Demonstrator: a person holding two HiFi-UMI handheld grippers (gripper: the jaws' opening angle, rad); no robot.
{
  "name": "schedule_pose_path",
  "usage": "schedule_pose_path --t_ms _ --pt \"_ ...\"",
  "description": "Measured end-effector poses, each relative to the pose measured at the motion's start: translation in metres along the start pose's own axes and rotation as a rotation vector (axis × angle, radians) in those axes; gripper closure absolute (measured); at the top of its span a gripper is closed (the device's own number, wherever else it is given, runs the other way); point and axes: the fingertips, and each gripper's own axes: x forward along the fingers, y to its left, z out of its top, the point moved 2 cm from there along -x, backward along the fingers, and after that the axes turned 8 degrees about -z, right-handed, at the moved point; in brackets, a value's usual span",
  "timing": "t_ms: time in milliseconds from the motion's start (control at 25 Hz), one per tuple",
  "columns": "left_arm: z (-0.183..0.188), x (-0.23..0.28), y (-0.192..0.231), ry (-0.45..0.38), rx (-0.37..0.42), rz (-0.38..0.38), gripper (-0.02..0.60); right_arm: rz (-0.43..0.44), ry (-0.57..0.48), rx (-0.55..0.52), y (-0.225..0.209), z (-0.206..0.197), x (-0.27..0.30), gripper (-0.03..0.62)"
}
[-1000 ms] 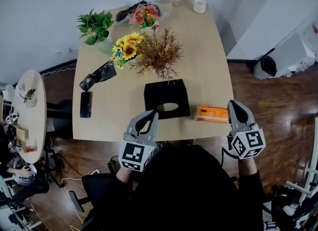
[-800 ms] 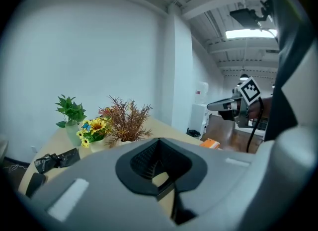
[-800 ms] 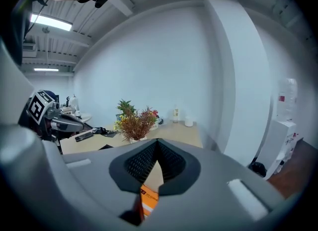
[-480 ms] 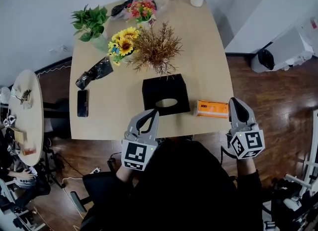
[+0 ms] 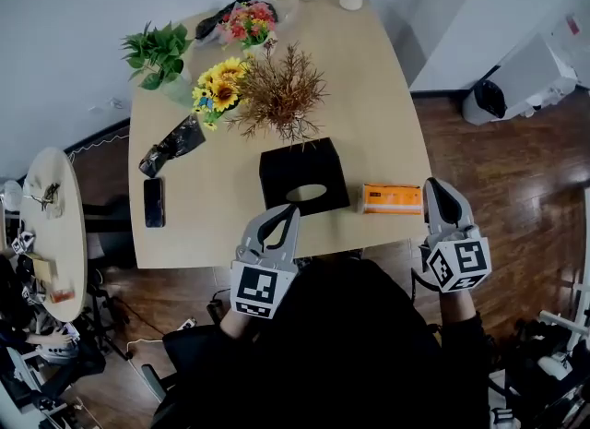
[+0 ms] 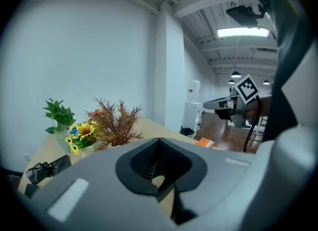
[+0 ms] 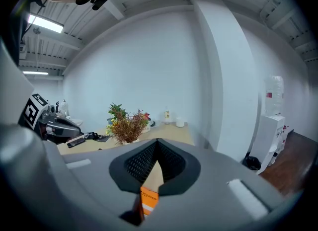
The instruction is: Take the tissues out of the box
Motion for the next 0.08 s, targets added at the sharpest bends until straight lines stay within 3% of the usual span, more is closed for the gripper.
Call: schedule_pose_path --t_ms 80 --pt "0.0007 0.0015 -0.0001 0.001 0.002 -0.004 0.575 -0.003 0.005 -0.001 -0.0008 -0.0003 -0.0003 0.594"
